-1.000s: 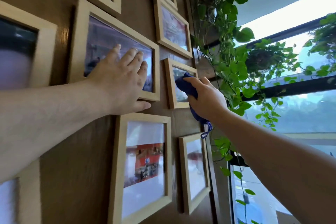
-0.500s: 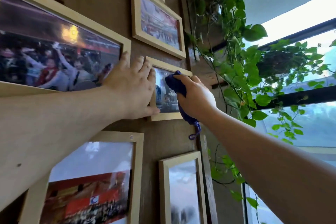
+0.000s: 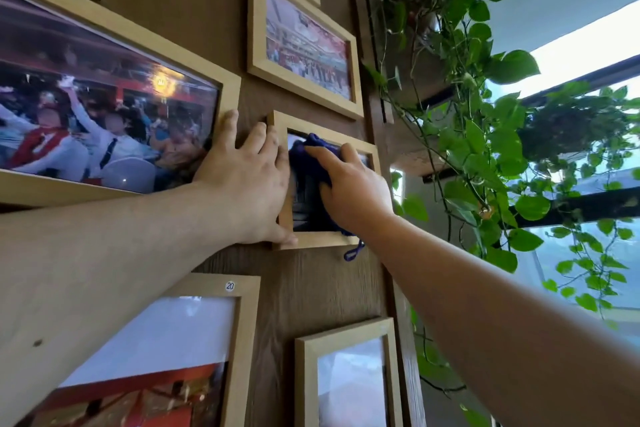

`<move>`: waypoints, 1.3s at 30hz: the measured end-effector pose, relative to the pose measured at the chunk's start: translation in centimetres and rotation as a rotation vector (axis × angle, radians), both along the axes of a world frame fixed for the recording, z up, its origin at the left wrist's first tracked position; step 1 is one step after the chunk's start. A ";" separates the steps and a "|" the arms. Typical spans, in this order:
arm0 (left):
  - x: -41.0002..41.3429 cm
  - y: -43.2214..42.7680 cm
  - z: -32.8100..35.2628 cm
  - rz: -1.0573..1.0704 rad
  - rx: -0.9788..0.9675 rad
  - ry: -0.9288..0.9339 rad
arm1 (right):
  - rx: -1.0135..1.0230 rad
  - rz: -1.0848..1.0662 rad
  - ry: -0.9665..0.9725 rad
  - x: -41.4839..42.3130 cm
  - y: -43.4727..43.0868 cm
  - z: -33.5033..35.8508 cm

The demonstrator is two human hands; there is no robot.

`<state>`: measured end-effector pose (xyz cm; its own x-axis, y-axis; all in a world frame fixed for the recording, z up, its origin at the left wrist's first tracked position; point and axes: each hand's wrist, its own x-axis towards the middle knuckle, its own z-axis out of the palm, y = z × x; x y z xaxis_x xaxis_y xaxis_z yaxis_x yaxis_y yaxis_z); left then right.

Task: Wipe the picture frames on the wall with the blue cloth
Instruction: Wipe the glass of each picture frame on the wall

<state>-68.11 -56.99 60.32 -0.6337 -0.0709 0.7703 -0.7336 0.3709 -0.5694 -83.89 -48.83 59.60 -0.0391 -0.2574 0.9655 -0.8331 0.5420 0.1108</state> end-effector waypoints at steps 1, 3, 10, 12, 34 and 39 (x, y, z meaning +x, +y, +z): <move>-0.1 0.1 0.0 -0.002 0.004 0.003 | -0.010 -0.024 -0.008 -0.6 0.1 0.0; -0.1 0.2 0.0 -0.002 0.013 0.002 | -0.054 -0.067 -0.064 -1.9 0.4 0.1; -0.1 0.0 0.0 -0.042 0.035 -0.002 | -0.155 -0.188 -0.341 -6.9 2.2 -0.4; -0.1 -0.1 -0.1 -0.053 0.041 -0.001 | -0.179 -0.153 -0.358 -6.8 1.7 -0.3; -0.3 0.4 -0.1 -0.038 0.048 -0.041 | -0.191 0.055 -0.336 -5.1 1.8 -2.7; -0.5 0.4 0.1 -0.023 0.034 -0.036 | -0.008 0.204 0.026 -0.3 -0.2 -4.2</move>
